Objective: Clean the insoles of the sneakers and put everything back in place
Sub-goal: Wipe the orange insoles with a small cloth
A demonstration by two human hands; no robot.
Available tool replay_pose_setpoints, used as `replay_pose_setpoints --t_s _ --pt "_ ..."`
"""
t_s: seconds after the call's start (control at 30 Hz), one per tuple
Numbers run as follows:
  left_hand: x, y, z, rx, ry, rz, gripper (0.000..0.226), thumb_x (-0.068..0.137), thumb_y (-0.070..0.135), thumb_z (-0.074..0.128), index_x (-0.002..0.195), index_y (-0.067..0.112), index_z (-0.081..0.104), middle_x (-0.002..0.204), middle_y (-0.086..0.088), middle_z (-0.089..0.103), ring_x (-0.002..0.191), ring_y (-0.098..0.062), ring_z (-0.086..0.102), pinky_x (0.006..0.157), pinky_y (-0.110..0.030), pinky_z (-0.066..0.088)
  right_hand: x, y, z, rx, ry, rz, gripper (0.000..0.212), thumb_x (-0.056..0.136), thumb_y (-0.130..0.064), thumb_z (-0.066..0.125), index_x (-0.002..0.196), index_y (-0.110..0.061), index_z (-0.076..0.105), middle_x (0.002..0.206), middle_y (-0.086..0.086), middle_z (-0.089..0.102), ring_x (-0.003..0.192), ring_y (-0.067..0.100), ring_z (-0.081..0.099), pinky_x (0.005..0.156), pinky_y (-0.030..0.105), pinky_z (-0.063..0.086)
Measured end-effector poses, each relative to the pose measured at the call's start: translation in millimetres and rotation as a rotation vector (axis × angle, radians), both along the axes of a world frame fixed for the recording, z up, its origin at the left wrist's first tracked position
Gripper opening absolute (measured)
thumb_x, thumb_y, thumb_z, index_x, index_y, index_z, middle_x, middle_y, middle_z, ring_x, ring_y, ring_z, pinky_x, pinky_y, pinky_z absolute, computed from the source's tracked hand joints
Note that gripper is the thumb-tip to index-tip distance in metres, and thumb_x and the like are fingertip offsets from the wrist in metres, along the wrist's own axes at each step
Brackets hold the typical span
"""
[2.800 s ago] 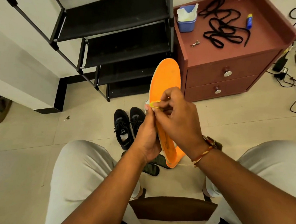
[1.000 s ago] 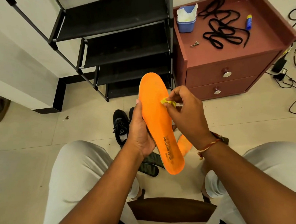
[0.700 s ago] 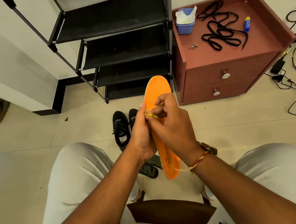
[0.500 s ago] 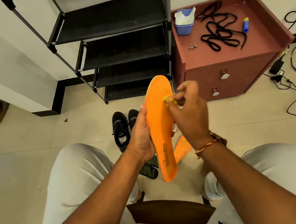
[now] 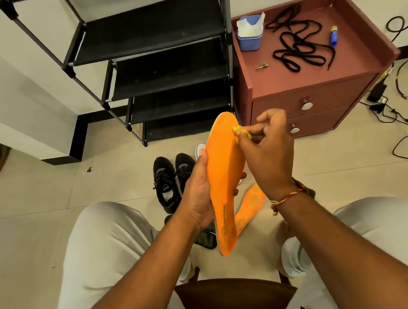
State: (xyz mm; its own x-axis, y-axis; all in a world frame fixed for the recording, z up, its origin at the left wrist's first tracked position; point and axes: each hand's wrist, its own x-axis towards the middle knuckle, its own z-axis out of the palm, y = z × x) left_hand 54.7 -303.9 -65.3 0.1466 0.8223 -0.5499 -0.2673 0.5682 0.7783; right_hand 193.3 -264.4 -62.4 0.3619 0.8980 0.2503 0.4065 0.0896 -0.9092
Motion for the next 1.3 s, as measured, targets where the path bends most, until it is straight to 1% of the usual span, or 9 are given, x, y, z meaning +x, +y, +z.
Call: replay_pose_setpoints --t_s 0.13,0.23,0.37,0.47,0.6,0.7,0.93,1.17,1.3 --pt "1.0 2.5 1.2 0.016 0.039 0.011 0.050 0.099 0.062 0.033 0.122 0.029 0.064 0.113 -0.009 0.075 0.111 -0.035 0.068 0.101 -0.059 0.048 -14.7 -14.4 6.3 0.024 0.022 0.132 0.039 0.087 -0.024 0.076 0.108 -0.025 0.044 0.087 -0.010 0.071 0.085 0.001 0.068 0.074 0.018 0.057" --pt "1.8 1.2 3.5 0.047 0.051 -0.004 0.048 0.103 0.058 0.030 0.116 0.035 0.070 0.117 -0.008 0.074 0.115 -0.033 0.066 0.101 -0.058 0.048 -26.6 -19.3 10.7 0.075 -0.025 0.204 0.042 0.086 -0.024 0.077 0.109 -0.029 0.042 0.088 -0.010 0.070 0.085 0.002 0.068 0.074 0.013 0.054" --pt "4.8 -2.7 3.3 0.065 0.095 -0.079 0.036 0.103 0.057 0.027 0.121 0.039 0.054 0.101 0.002 0.078 0.093 -0.020 0.075 0.088 -0.046 0.054 -2.7 -0.2 4.4 0.046 -0.008 0.024 0.039 0.086 -0.023 0.076 0.106 -0.027 0.042 0.086 -0.010 0.069 0.082 0.003 0.068 0.071 0.013 0.053" --pt "5.9 -3.6 4.9 0.062 0.102 -0.096 0.025 0.104 0.055 0.026 0.112 0.044 0.047 0.092 0.008 0.078 0.088 -0.017 0.076 0.091 -0.046 0.052 12.3 6.5 -1.7 -0.020 0.036 -0.080 0.038 0.087 -0.023 0.075 0.106 -0.025 0.042 0.087 -0.007 0.070 0.081 0.005 0.069 0.066 0.010 0.052" --pt "4.2 -1.1 6.5 0.088 0.145 -0.104 0.027 0.104 0.055 0.024 0.110 0.043 0.049 0.089 0.013 0.077 0.088 -0.013 0.075 0.092 -0.046 0.053 1.9 -1.2 1.3 0.035 0.038 0.013 0.037 0.088 -0.024 0.074 0.108 -0.024 0.044 0.091 -0.007 0.071 0.086 0.003 0.068 0.073 0.017 0.057" --pt "1.6 0.1 8.9 0.116 0.205 -0.121 0.029 0.105 0.053 0.022 0.106 0.043 0.049 0.083 0.021 0.075 0.083 -0.005 0.074 0.095 -0.047 0.053 -3.3 -4.6 6.2 0.066 0.062 0.097 0.037 0.088 -0.026 0.075 0.109 -0.024 0.044 0.090 -0.010 0.070 0.088 0.002 0.067 0.075 0.013 0.054" --pt "7.0 -1.4 8.6 0.083 0.199 -0.163 0.024 0.105 0.051 0.026 0.104 0.042 0.048 0.088 0.009 0.076 0.083 -0.009 0.074 0.097 -0.048 0.051 16.2 8.4 -5.4 -0.022 0.041 -0.036 0.036 0.088 -0.023 0.074 0.107 -0.025 0.043 0.088 -0.007 0.070 0.083 0.004 0.068 0.070 0.022 0.058" --pt "4.3 1.7 9.0 0.110 0.219 -0.177 0.035 0.106 0.053 0.022 0.109 0.041 0.055 0.089 0.016 0.077 0.088 -0.009 0.074 0.098 -0.055 0.051 -4.1 -3.4 3.6 0.049 0.055 0.141 0.036 0.088 -0.025 0.075 0.109 -0.023 0.046 0.091 -0.009 0.069 0.088 0.004 0.067 0.075 0.012 0.053" --pt "5.6 -1.4 8.9 0.089 0.172 -0.156 0.027 0.105 0.052 0.025 0.106 0.042 0.050 0.088 0.013 0.077 0.086 -0.012 0.075 0.094 -0.048 0.052 12.6 8.1 -4.4 -0.023 0.049 0.020 0.035 0.088 -0.020 0.074 0.107 -0.025 0.044 0.089 -0.010 0.067 0.083 0.002 0.066 0.071 0.015 0.055"
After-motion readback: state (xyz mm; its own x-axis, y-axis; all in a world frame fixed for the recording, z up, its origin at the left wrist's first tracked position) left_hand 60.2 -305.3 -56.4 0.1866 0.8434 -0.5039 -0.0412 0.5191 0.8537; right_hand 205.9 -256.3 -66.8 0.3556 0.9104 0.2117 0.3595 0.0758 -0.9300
